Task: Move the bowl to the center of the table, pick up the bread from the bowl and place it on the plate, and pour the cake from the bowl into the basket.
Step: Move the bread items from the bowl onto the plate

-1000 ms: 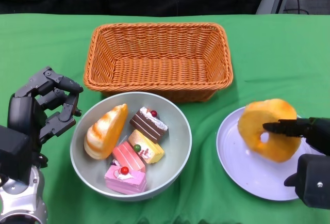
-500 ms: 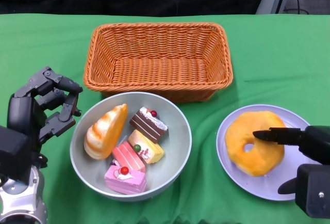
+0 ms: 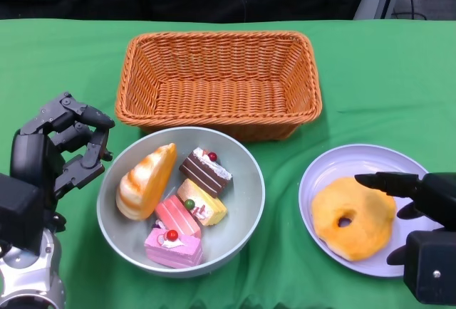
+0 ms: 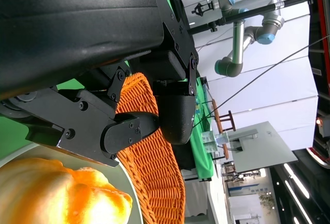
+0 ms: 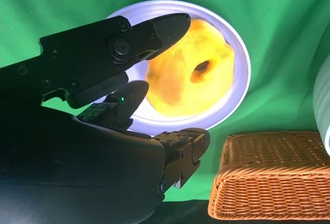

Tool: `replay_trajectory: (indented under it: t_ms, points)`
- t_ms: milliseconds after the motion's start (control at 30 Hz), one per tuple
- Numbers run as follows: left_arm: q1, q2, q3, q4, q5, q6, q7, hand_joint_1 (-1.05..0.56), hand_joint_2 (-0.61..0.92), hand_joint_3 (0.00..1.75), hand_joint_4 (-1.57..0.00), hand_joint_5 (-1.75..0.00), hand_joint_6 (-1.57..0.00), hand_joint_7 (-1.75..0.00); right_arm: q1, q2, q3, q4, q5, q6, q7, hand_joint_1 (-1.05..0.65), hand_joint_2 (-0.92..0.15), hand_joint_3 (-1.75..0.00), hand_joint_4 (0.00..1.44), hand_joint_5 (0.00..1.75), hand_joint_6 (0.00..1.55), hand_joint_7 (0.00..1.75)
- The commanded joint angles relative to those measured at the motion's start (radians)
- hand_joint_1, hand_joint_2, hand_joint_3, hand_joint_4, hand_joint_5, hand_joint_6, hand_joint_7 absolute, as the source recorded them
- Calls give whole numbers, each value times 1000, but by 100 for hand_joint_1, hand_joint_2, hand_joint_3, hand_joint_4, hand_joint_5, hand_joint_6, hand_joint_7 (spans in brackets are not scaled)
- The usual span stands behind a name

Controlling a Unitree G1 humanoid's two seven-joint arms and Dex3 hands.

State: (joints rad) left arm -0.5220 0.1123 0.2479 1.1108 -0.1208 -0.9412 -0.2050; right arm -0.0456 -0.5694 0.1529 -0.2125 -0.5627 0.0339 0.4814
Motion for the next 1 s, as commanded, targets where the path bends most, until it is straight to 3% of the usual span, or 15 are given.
replay_trajectory:
  t_ms: [33,133,200,300,467,633,833,1000]
  points:
    - [-11,21,4,7,-2,-5,2,-13,76,76,-80,-168,-77,-126,-4,-16,3,-5,-2,7,3,-54,-86,0,88,11,23,1]
    - [-10,21,6,6,-6,-1,-3,-14,77,73,-81,-166,-78,-124,-10,-21,6,-7,-15,7,5,-55,-87,0,85,8,24,1]
    - [-10,20,7,5,-9,0,-5,-14,77,73,-81,-166,-78,-124,-11,-23,8,-8,-31,4,-5,-57,-87,0,58,2,25,1]
    - [-9,20,6,3,-7,-4,-3,-13,78,72,-81,-166,-78,-123,-6,-12,9,-30,-88,10,-46,-60,-88,-1,38,0,26,1]
    - [-8,20,1,-1,3,-5,9,-14,78,71,-82,-166,-79,-124,1,2,7,-70,-145,13,-96,-61,-89,-1,29,0,32,2]
    - [-7,20,1,-3,2,-6,4,-14,78,72,-81,-168,-77,-125,4,23,1,-95,-133,-62,-181,-63,-87,0,36,4,40,4]
    - [-9,17,3,-3,-2,-4,2,-13,77,72,-81,-168,-78,-125,-9,86,3,-51,-78,-254,-370,-62,-85,0,56,11,55,5]
    - [-7,17,2,-6,-3,-3,-1,-13,77,72,-81,-168,-78,-125,-55,139,36,-2,-72,-352,-445,-57,-85,0,72,13,66,5]
